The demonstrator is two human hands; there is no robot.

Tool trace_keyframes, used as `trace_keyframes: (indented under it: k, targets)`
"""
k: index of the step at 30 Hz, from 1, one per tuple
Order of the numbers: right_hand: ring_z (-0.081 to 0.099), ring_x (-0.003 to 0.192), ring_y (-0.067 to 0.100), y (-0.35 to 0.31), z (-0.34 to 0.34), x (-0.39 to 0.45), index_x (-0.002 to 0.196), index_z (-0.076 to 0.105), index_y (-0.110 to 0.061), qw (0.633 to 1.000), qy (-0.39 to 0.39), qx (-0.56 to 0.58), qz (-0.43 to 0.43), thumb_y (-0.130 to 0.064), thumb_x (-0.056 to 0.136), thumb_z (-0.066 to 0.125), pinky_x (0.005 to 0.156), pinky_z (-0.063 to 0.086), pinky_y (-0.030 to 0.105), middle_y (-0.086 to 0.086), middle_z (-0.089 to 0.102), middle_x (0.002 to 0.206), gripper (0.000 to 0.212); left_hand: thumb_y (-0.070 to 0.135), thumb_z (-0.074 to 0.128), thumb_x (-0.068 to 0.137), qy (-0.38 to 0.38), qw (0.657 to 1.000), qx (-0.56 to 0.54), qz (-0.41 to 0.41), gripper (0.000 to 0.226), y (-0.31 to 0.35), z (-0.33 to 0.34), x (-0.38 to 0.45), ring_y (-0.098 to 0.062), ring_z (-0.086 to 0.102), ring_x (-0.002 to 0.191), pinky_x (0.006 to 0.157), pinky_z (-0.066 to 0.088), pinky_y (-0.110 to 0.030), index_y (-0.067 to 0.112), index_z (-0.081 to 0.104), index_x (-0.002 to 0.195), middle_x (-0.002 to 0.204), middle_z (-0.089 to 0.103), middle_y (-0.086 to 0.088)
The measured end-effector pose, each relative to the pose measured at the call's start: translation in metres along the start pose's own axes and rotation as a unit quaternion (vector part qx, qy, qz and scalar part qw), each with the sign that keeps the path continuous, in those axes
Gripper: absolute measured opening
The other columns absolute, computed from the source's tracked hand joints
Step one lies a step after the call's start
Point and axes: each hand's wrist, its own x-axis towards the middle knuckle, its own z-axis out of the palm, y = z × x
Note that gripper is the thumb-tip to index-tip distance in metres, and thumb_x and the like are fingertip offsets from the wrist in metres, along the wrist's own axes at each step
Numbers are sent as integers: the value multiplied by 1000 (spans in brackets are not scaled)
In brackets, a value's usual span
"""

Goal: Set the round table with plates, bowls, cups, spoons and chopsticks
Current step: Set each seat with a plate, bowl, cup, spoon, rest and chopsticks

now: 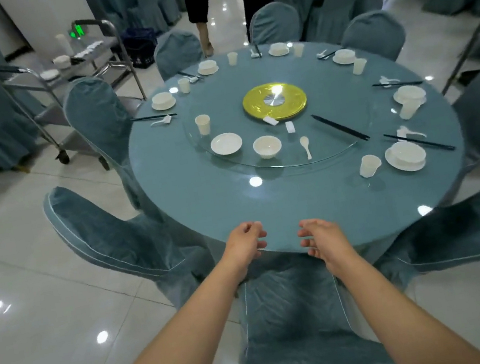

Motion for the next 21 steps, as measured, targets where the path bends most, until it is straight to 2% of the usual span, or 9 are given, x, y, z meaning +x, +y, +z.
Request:
trace_keyframes:
  k: [6, 12, 16, 21]
  targets:
    - [55, 65, 16, 10, 98, 4, 106, 63, -8, 997, 65, 39, 8, -19, 96, 54, 55, 39, 26, 9, 63, 92, 17, 36, 50, 98, -70, 997, 26, 2, 20, 4, -92, 39, -14, 65, 79, 63, 48, -26, 20, 61, 103, 101, 69, 3]
    - [52, 62, 15, 8, 197, -8, 110, 59, -6, 991, 98, 87, 32, -15, 98, 51, 53, 35, 25, 9, 60, 90, 17, 31, 49, 98, -101, 992, 74, 16, 26, 21, -186, 55, -13, 61, 74, 59, 44, -23, 10, 62, 109, 97, 67, 1]
    - [56, 64, 16, 4, 231, -14, 110, 61, -6, 989, 112, 89, 30, -16, 98, 52, 54, 38, 25, 10, 62, 95, 18, 31, 50, 97, -118, 989, 83, 24, 19, 28, -223, 71, -12, 62, 72, 65, 46, -27, 16, 62, 99, 97, 67, 1]
    - [56, 63, 16, -1, 245, -8, 94, 62, -11, 984, 148, 97, 26, -17, 96, 55, 53, 39, 26, 8, 63, 90, 10, 29, 50, 97, -140, 987, 77, 23, 16, 34, -239, 94, -11, 60, 65, 59, 45, -26, 19, 60, 90, 92, 67, 2]
